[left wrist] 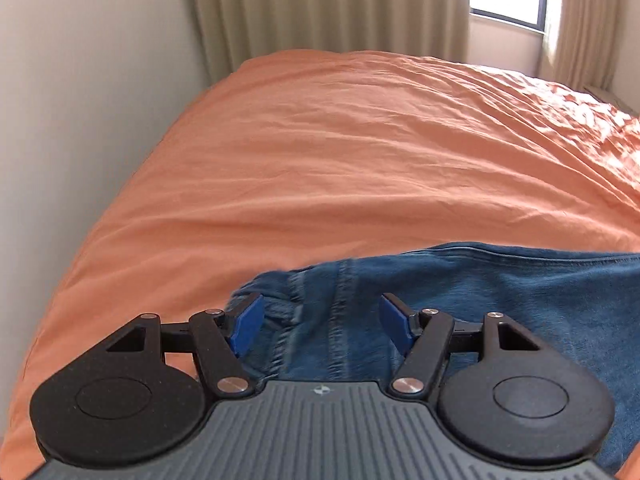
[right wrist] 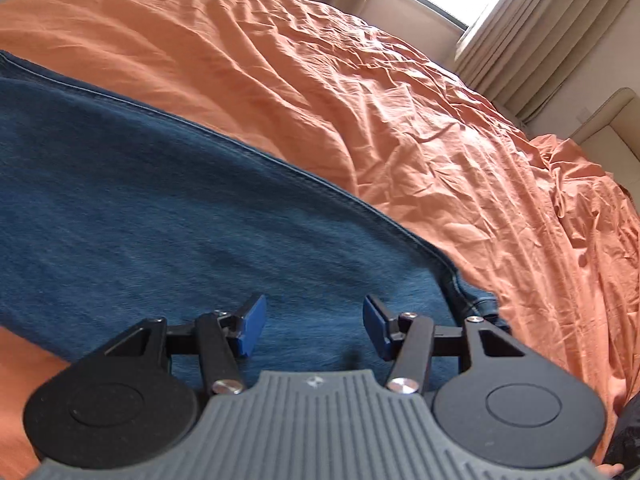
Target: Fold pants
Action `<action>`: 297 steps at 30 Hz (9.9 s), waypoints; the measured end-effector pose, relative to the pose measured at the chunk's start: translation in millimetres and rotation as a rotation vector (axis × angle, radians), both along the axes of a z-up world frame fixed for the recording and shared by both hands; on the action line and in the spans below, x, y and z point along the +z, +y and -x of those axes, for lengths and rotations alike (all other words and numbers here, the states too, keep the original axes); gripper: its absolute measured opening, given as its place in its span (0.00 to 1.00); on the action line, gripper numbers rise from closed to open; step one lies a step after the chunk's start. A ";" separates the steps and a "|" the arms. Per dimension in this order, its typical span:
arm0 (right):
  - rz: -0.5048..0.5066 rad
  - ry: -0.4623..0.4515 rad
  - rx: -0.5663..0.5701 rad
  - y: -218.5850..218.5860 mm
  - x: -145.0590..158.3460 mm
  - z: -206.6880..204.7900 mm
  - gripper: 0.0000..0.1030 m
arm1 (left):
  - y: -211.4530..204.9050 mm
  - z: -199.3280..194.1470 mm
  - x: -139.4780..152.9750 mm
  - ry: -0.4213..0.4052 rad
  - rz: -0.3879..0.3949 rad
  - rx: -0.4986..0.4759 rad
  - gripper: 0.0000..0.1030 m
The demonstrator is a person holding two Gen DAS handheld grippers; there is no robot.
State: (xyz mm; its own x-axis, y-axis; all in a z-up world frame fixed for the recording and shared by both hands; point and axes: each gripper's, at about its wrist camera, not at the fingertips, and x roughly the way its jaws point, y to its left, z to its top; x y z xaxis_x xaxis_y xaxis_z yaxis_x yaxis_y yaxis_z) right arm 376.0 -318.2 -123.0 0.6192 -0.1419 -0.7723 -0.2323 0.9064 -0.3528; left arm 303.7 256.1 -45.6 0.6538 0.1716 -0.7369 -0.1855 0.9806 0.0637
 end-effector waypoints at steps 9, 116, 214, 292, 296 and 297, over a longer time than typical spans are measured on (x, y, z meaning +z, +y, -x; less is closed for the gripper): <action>-0.062 0.025 -0.043 39.8 -14.6 5.0 0.49 | 97.5 0.7 -52.5 -0.058 0.389 0.230 0.83; -0.440 0.013 0.480 197.1 -10.5 152.8 0.30 | -219.7 133.5 -74.6 -0.065 -0.019 -0.418 0.08; -0.571 0.037 -0.152 33.8 -43.6 -135.6 0.05 | -162.3 -129.9 -99.8 0.068 0.034 -0.199 0.06; -1.103 -0.363 -0.663 -298.5 -31.7 67.0 0.06 | -526.9 15.6 -115.5 0.149 -0.030 -0.788 0.00; -1.038 -0.395 -0.617 -285.9 -15.1 68.6 0.06 | -522.3 31.5 -112.6 0.167 0.024 -0.825 0.00; -1.028 -0.406 -0.606 -282.3 -9.7 69.4 0.06 | -519.3 34.8 -111.4 0.177 0.052 -0.838 0.00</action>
